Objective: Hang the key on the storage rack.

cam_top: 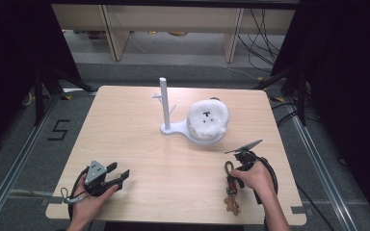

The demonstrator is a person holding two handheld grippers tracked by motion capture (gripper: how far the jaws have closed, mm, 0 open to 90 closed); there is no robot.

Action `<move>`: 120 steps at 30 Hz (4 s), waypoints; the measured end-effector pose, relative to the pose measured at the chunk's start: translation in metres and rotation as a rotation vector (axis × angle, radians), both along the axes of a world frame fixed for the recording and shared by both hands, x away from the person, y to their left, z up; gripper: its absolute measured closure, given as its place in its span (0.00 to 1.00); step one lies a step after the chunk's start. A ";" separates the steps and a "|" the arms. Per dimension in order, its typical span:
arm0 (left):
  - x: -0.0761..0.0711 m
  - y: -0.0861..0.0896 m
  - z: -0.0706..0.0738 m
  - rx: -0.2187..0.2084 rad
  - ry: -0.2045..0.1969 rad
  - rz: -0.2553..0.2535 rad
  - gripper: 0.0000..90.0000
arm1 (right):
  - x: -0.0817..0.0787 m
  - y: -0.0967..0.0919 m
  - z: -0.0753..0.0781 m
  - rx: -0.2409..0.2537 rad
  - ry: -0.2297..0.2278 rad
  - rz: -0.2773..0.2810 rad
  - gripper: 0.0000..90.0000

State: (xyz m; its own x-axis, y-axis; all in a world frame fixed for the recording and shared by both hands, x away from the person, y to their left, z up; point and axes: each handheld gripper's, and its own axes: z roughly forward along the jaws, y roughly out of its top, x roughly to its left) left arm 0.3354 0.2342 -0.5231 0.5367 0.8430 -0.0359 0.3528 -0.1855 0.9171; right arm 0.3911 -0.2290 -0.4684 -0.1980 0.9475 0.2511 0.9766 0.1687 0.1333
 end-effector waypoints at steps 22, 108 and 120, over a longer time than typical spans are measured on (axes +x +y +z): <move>-0.001 -0.001 0.000 -0.010 0.009 0.006 0.43 | 0.002 0.014 -0.003 -0.098 0.032 -0.024 0.76; 0.021 -0.077 0.090 -0.171 -0.046 -0.237 0.54 | -0.031 0.070 0.023 0.279 -0.931 0.194 0.76; 0.036 -0.098 0.111 -0.195 -0.041 -0.283 0.61 | -0.028 0.091 0.028 0.296 -0.998 0.227 0.76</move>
State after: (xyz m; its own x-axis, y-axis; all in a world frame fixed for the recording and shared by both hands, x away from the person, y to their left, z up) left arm 0.3717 0.1359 -0.4119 0.7523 0.6401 -0.1558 0.2751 -0.0903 0.9572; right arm 0.3628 -0.1379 -0.4403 -0.6058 0.7903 0.0915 0.3519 0.1630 0.9217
